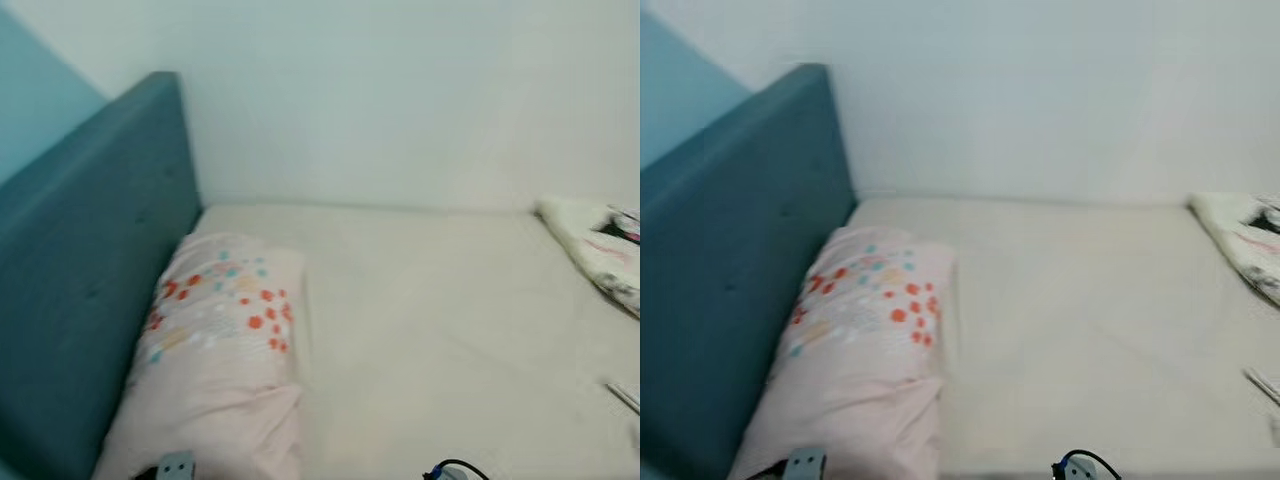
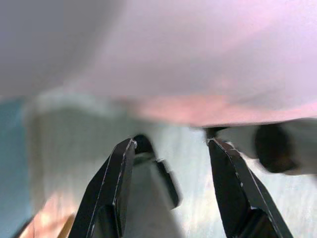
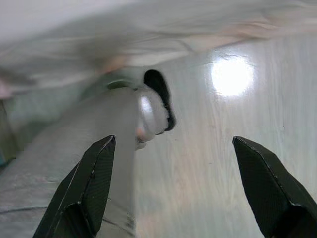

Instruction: Clean up the room

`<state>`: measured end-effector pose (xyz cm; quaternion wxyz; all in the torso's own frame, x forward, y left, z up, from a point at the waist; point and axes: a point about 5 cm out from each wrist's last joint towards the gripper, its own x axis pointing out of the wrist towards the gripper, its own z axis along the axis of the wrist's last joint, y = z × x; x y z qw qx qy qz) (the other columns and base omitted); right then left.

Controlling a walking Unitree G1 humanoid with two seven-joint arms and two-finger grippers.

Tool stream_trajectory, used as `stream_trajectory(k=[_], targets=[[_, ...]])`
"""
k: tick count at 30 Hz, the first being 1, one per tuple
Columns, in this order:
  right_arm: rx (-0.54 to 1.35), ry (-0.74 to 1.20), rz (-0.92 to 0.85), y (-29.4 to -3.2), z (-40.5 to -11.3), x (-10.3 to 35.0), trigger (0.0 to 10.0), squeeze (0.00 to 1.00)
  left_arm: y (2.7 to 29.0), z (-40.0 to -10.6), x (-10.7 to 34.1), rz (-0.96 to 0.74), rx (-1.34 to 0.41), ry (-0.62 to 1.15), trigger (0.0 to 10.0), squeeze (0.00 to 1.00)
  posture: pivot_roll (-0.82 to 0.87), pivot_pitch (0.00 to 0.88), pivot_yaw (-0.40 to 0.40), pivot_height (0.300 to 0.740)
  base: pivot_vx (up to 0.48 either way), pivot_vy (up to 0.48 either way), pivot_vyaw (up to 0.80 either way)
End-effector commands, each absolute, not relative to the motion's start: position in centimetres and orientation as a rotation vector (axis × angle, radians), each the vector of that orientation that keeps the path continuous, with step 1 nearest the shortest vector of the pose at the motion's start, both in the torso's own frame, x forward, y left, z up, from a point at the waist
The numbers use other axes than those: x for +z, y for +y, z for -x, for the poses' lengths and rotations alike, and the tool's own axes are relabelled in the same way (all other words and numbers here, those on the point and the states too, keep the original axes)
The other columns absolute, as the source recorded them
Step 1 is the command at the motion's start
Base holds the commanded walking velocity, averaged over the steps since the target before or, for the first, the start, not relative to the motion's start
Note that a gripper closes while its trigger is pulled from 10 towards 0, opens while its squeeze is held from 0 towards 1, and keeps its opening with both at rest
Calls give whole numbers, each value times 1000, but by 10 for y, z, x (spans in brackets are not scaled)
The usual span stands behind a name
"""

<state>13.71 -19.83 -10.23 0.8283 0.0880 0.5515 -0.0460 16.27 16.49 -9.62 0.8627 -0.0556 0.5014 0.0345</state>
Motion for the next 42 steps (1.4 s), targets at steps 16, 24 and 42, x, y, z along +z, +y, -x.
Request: stream_trajectory(k=[16, 24, 42], targets=[[-65, 1145, -137, -202, -142, -100, 10000, 0, 145, -164, -97, -19, 138, 1115, 10000, 0, -22, 0, -64, 740, 0, 0, -488], [-15, 1139, -80, -203, -145, -98, 10000, 0, 251, -111, -99, -271, 327, 1194, 10000, 0, -22, 0, -67, 740, 0, 0, 400], [-23, 1160, -48, -212, -134, -101, 10000, 0, 237, -111, -103, -186, 257, 1204, 10000, 0, -20, 0, -61, 740, 0, 0, 0]])
